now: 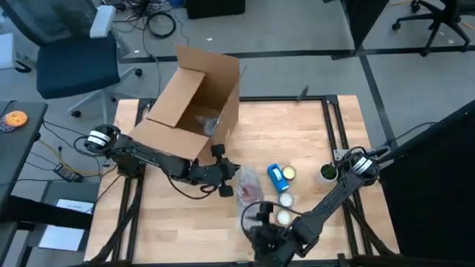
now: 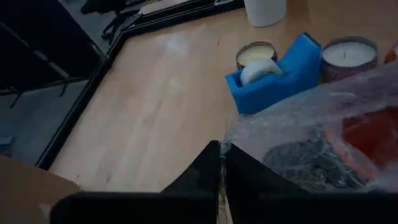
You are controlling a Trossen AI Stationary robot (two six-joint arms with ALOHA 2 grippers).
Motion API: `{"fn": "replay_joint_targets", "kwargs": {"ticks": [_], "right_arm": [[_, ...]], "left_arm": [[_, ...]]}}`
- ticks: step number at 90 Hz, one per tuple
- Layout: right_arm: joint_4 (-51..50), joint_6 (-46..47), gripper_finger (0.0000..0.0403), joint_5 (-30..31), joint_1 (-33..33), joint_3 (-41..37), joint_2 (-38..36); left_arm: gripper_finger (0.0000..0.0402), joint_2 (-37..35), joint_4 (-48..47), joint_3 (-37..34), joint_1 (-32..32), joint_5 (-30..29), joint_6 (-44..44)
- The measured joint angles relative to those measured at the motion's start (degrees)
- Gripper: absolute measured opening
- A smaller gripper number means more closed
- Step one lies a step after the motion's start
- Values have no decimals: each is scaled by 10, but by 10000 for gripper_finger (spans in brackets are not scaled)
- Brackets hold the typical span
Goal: Wrap mug
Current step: Wrap the mug with the bubble wrap
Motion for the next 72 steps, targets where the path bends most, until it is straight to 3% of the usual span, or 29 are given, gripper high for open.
{"fn": "replay_joint_targets", "kwargs": {"ticks": [6,19,50,59,72], "right_arm": [[2,-18,168,10,1,-2,0],[5,-19,164,-33,1,-2,0],[6,13,146,5,-5,-56,0],[-9,61,112,13,-8,-59,1],[-58,107,15,-1,-8,-24,-6]], "left_arm": [[0,0,0,0,0,-14,-3],[0,0,-2,-1,1,-32,-2],[0,0,-5,-1,3,-39,-16],[0,0,-2,-2,3,-39,-16],[0,1,1,-3,0,-41,4]]}}
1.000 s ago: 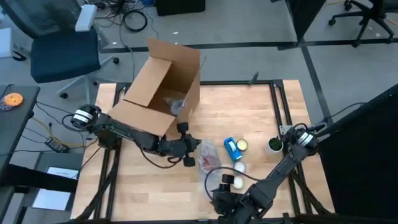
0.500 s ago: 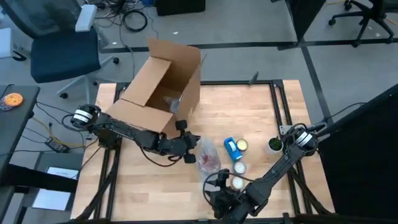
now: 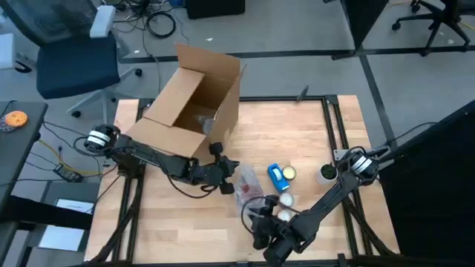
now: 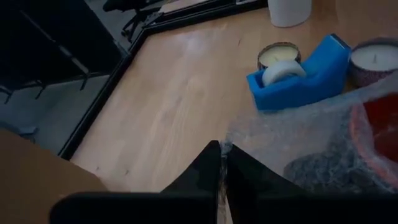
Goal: Wrap mug
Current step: Wrap the mug with the bubble wrap
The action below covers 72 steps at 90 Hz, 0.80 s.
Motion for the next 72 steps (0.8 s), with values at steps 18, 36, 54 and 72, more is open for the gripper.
{"fn": "replay_joint_targets", "kwargs": {"ticks": [18,36,54,72], "right_arm": [[-102,-20,1,-84,14,105,-9],[-110,-43,0,-248,18,168,-10],[-117,-31,0,-309,18,160,-10],[-123,-9,0,-297,15,153,-10]], "left_arm": [[0,1,16,-1,-1,-1,19],[0,1,21,-1,-1,1,34],[0,1,25,-1,-1,1,40],[0,1,26,-1,-1,1,53]]}}
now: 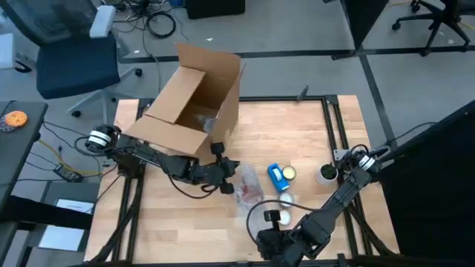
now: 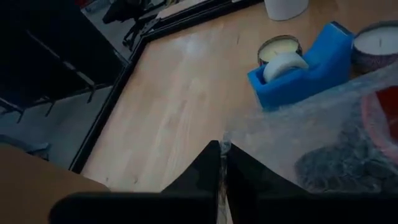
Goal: Wrap mug
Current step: Wrap the mug with the bubble wrap
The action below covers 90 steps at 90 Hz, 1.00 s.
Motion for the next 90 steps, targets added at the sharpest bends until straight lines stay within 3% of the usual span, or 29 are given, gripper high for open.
{"fn": "replay_joint_targets", "kwargs": {"ticks": [21,46,57,75,90], "right_arm": [[18,-7,6,84,9,-11,7],[147,-35,45,86,1,-92,7],[139,-62,47,55,-8,-96,8],[146,-116,46,58,-22,-95,7],[122,-156,79,52,-47,-93,7]], "left_arm": [[0,0,-4,1,3,-17,-5],[0,0,-10,1,3,-19,-23],[0,0,-10,2,3,-19,-26],[0,0,-10,2,3,-19,-27],[0,-1,-12,2,3,-19,-28]]}}
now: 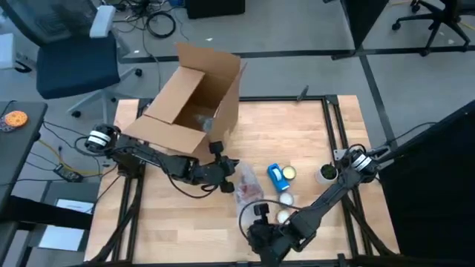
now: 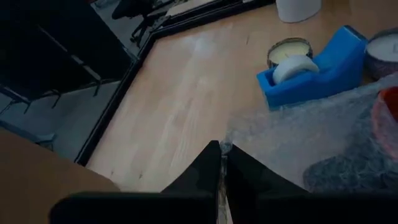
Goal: Wrap mug
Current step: Wrap the mug with the bubble wrap
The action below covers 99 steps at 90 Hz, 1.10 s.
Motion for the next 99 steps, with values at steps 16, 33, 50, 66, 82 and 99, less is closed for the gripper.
{"fn": "replay_joint_targets", "kwargs": {"ticks": [16,33,50,66,82,99], "right_arm": [[42,-102,165,-7,4,1,-1],[16,-151,251,96,22,-7,-1],[84,-151,258,189,34,-80,-1],[224,-221,237,269,46,-145,-1],[253,-260,219,351,52,-184,-1],[254,-215,201,364,30,-205,-1]], "left_arm": [[0,0,-2,0,0,0,0],[0,0,-2,0,0,0,0],[0,0,-3,0,0,0,0],[0,0,-5,0,0,0,0],[0,0,-4,0,0,1,0],[0,0,-4,-1,0,1,-1]]}}
